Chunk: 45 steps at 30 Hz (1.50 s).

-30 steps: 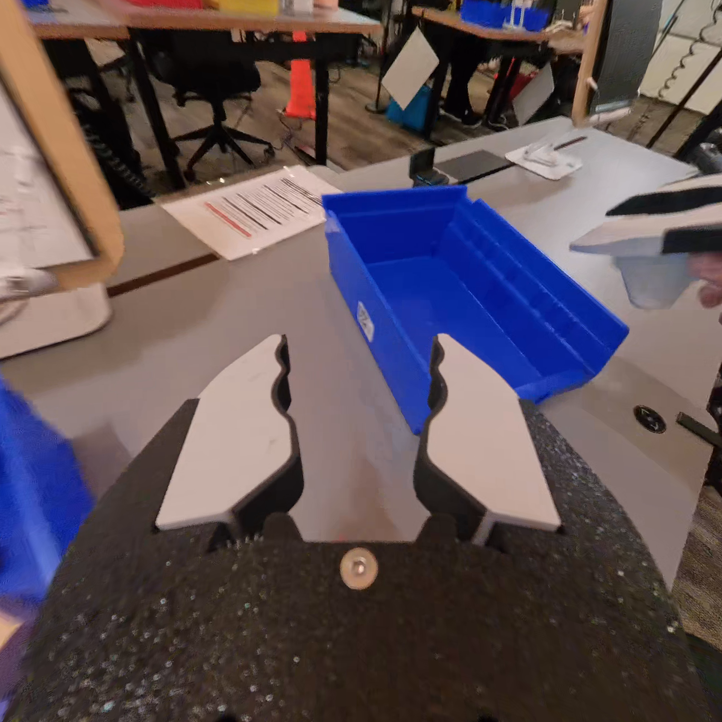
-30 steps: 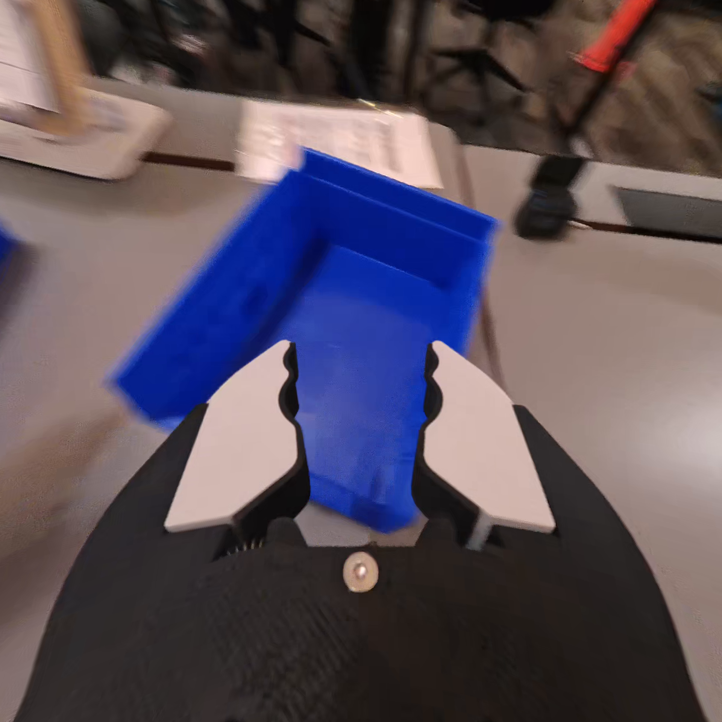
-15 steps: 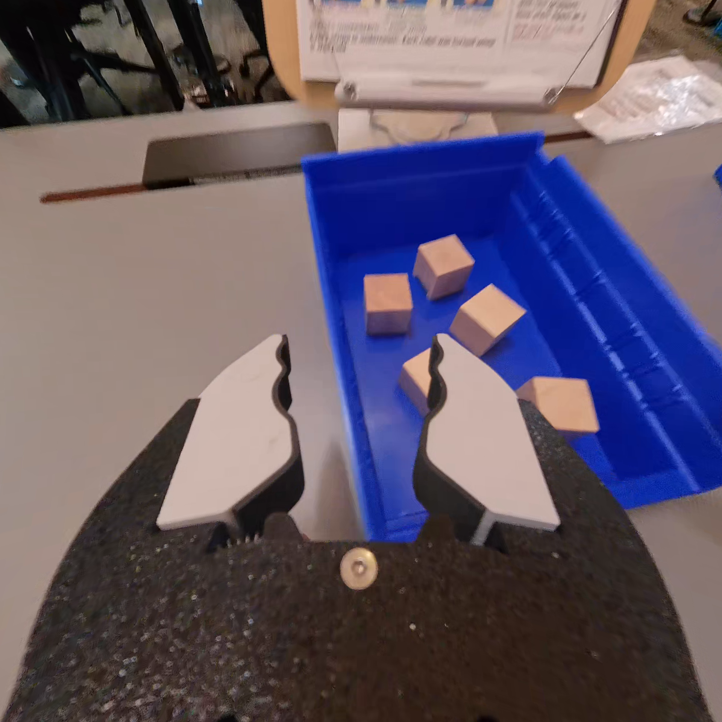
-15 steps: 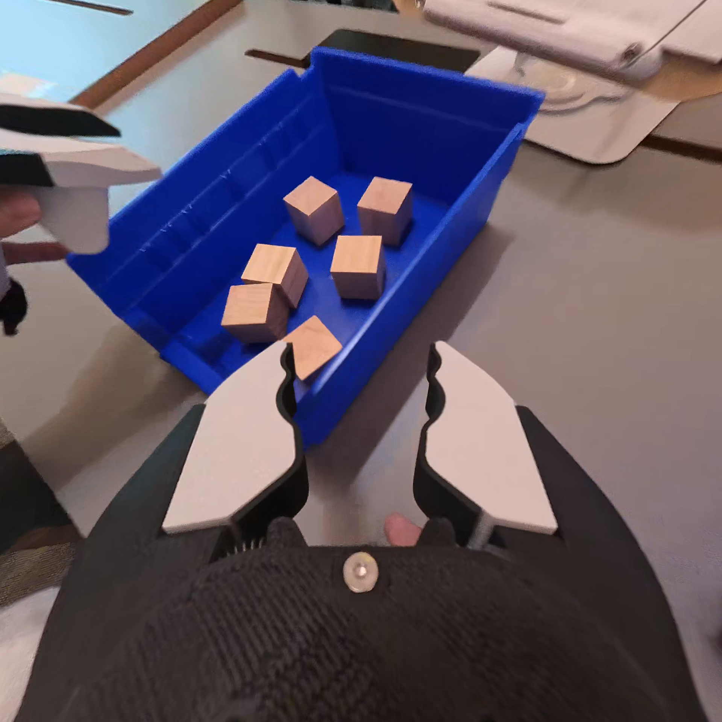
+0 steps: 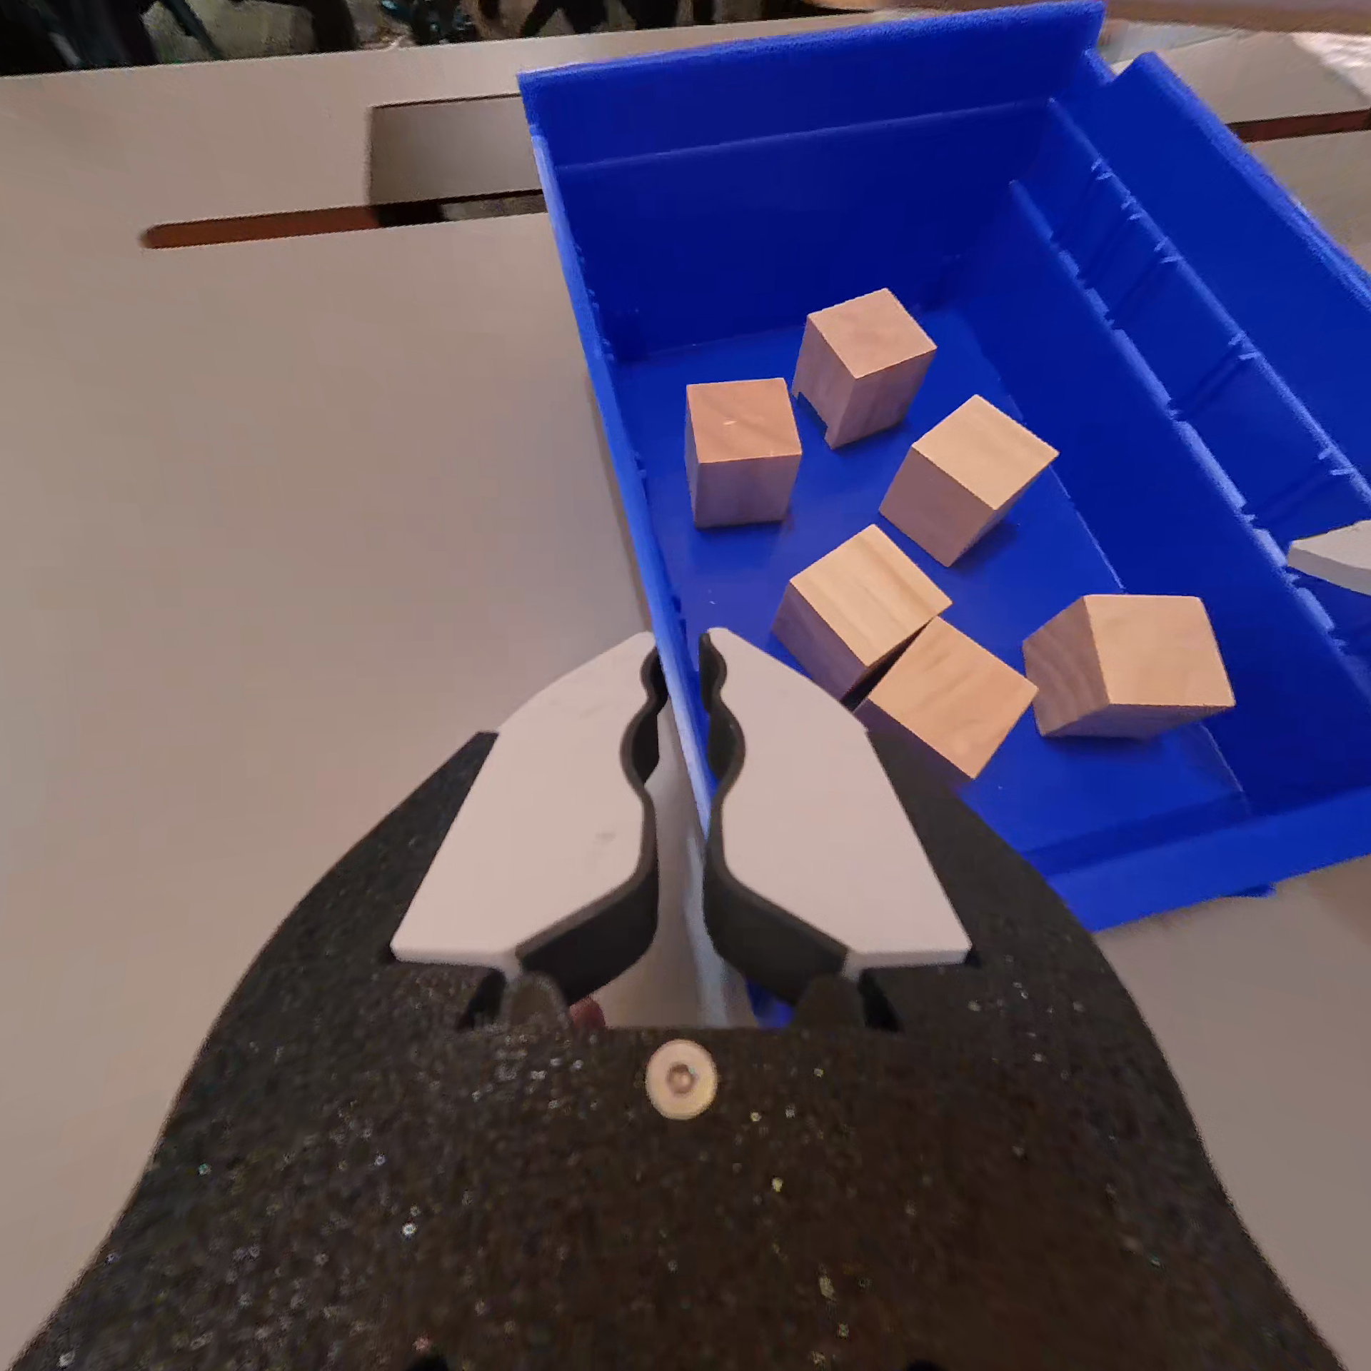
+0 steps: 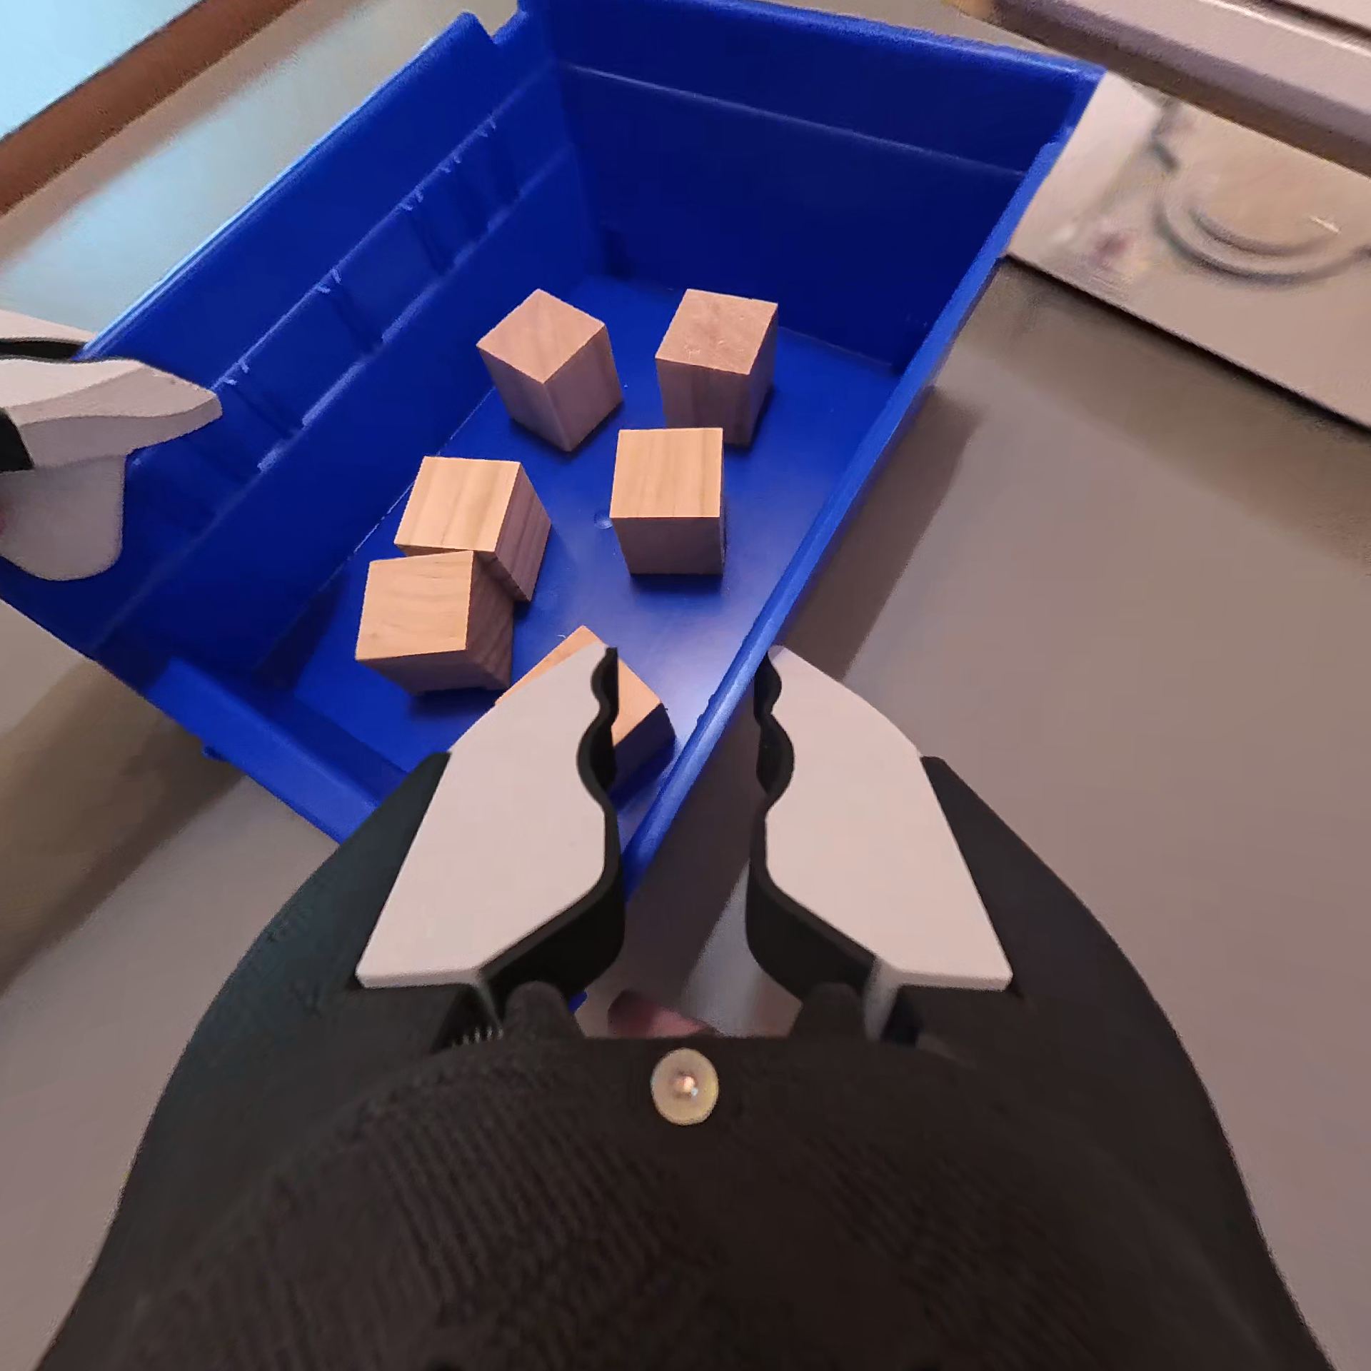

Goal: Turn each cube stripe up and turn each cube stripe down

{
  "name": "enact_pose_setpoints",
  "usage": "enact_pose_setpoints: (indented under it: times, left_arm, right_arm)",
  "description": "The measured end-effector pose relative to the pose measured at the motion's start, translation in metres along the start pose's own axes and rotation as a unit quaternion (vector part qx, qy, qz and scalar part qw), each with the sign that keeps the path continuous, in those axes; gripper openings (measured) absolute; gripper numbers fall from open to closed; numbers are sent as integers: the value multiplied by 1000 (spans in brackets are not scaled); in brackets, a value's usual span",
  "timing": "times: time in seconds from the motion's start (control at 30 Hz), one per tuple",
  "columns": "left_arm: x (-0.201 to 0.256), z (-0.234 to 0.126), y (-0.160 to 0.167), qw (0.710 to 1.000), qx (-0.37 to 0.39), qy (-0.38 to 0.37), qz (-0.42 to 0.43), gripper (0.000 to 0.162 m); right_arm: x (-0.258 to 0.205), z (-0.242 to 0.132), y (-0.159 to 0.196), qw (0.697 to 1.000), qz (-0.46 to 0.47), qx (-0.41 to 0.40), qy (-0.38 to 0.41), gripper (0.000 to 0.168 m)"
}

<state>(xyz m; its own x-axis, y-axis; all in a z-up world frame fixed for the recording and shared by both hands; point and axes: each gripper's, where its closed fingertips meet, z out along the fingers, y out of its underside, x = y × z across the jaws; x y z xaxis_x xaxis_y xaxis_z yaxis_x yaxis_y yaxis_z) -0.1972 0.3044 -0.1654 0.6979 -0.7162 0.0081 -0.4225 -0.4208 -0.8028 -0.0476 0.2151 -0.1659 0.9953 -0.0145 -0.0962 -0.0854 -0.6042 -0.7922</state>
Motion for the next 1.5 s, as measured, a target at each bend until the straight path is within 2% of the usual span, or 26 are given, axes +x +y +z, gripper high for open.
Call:
enact_pose_setpoints:
  times: [0.03,0.33,0.4,0.53,0.6,0.67,0.77,0.8,0.87,0.9,1.0,1.1,1.17,1.27,1.5]
  left_arm:
    - [-17,2,-1,1000,-3,-11,2,6]
    - [-154,20,-14,998,-18,-42,-41,4]
    - [-170,19,-14,997,-15,-43,-58,3]
    - [-182,15,-12,998,-12,-46,-40,4]
    - [-185,9,-13,998,-6,-66,-20,8]
    - [-195,-7,-23,992,26,-123,-8,27]
    - [-193,-43,-44,978,94,-188,1,39]
    - [-183,-52,-49,977,108,-185,10,40]
    - [-154,-63,-53,981,117,-154,33,53]
    - [-137,-65,-53,984,115,-132,40,52]
    - [-84,-59,-46,995,85,-29,31,54]
    - [-54,-51,-39,998,54,27,-8,67]
    - [-47,-47,-39,998,51,30,-20,76]
    - [-41,-38,-38,999,34,26,-22,77]
    - [-47,-3,-25,989,-147,-11,6,76]
  right_arm:
    - [-10,12,-8,1000,-2,0,-7,37]
    - [-90,110,-72,999,-14,23,-25,41]
    - [-104,120,-77,999,-24,19,-27,42]
    - [-117,122,-80,998,-39,10,-55,48]
    - [-115,108,-89,996,-44,33,-77,48]
    - [-103,82,-108,992,-45,87,-81,61]
    - [-75,32,-125,979,-90,163,-78,67]
    - [-63,17,-124,976,-108,178,-71,73]
    - [-41,-8,-116,971,-128,194,-60,86]
    - [-32,-18,-109,970,-128,195,-63,90]
    - [-15,-44,-83,970,-94,202,-94,96]
    - [-6,-69,-59,964,-61,228,-121,99]
    - [-1,-85,-45,955,-61,259,-130,98]
    - [8,-98,-21,950,-74,274,-130,98]
    - [21,-124,14,948,-124,264,-124,105]
